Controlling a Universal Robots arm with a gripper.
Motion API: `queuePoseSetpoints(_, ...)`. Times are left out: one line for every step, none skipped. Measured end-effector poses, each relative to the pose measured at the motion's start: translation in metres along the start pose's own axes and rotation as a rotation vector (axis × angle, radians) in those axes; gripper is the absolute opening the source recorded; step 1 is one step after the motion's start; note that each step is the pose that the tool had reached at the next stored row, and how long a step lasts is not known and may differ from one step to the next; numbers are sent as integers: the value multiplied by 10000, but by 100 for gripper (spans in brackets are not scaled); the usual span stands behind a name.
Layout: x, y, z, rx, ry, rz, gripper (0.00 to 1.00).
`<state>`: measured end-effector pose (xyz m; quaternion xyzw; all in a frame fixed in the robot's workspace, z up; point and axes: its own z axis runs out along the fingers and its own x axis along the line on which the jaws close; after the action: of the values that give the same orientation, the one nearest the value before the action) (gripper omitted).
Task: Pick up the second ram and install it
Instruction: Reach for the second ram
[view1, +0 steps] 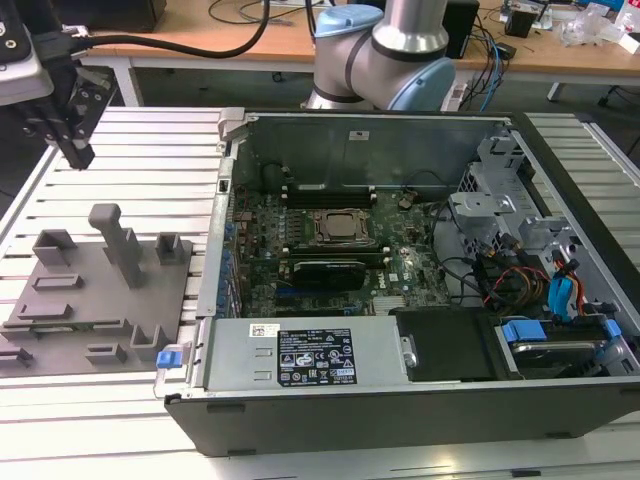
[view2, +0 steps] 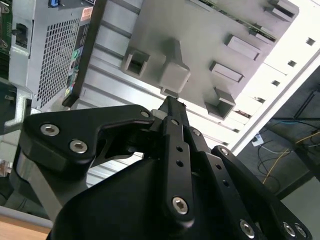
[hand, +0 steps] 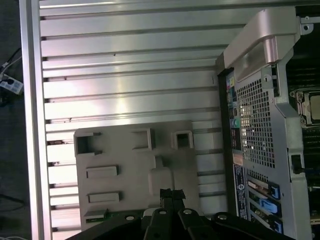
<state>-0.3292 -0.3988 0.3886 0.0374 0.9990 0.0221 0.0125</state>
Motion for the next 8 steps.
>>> queuePoseSetpoints(33,-2,0,0,0,0,11)
queuePoseSetpoints(68,-5,1,0,0,-1,11)
queuePoseSetpoints(94,-7,1,0,0,-1,11)
queuePoseSetpoints(108,-8,2,0,0,-1,11)
queuePoseSetpoints(126,-10,2,0,0,-1,11)
queuePoseSetpoints(146,-11,2,0,0,-1,11)
queuePoseSetpoints(172,-13,3,0,0,-1,11)
queuePoseSetpoints(189,-15,3,0,0,-2,11)
